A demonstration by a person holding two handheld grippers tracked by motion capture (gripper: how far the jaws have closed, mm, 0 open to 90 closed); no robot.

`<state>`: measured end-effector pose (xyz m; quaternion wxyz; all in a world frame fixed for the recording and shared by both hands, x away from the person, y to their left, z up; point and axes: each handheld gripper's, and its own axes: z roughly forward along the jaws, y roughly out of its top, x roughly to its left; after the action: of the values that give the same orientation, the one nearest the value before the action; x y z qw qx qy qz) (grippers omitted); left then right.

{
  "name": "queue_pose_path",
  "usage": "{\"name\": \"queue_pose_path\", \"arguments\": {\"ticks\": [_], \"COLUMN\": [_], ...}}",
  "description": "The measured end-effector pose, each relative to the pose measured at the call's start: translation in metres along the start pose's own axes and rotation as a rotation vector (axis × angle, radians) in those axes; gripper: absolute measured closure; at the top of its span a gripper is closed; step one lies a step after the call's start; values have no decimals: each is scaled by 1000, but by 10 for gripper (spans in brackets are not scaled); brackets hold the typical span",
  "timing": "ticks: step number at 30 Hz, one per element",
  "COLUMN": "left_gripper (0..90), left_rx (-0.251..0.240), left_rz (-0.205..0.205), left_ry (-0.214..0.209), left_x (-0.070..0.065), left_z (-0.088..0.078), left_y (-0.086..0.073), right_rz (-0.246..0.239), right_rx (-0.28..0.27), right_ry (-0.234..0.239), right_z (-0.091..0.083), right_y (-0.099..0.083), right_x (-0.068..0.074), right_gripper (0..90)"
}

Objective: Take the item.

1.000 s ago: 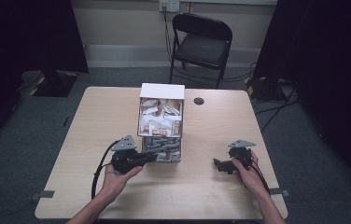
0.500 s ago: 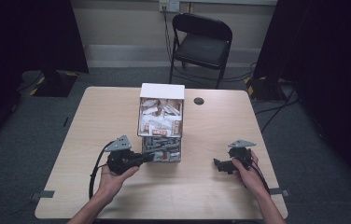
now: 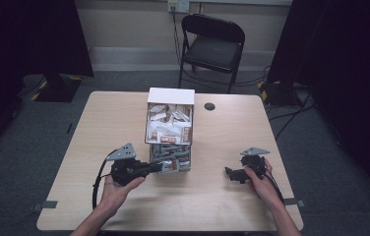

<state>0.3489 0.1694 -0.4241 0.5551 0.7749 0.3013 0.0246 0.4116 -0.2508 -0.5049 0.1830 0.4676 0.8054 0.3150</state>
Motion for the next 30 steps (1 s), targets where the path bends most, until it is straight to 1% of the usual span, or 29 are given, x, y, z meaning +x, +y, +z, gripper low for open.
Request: {"name": "queue_pose_path", "arguments": {"ticks": [1,6,8,11,16,21,25,27,29,30], "left_gripper": [895,895,895,896,895,895,896,896,896,896], "left_rx": [1,-11,-11,-18,-7,-29,-27,-35,-40,-42], "left_rz": [3,-7,-14,-29,-25,-36,-30,-30,-20,-19], "left_ry": [3,2,3,15,27,33,40,47,61,57], "left_x": [0,-1,-1,0,1,3,5,5,4,4], "left_z": [-1,-7,-11,-16,-22,-33,-39,-43,-47,-49], "left_y": [0,2,2,1,0,1,5,7,6,6], "right_rz": [0,0,0,0,0,0,0,0,0,0], "right_rx": [0,0,0,0,0,0,0,0,0,0], "right_ry": [0,0,0,0,0,0,0,0,0,0], "right_z": [0,0,0,0,0,0,0,0,0,0], "right_y": [0,0,0,0,0,0,0,0,0,0], "right_x": [0,0,0,0,0,0,0,0,0,0], "right_gripper": [0,0,0,0,0,0,0,0,0,0]}}
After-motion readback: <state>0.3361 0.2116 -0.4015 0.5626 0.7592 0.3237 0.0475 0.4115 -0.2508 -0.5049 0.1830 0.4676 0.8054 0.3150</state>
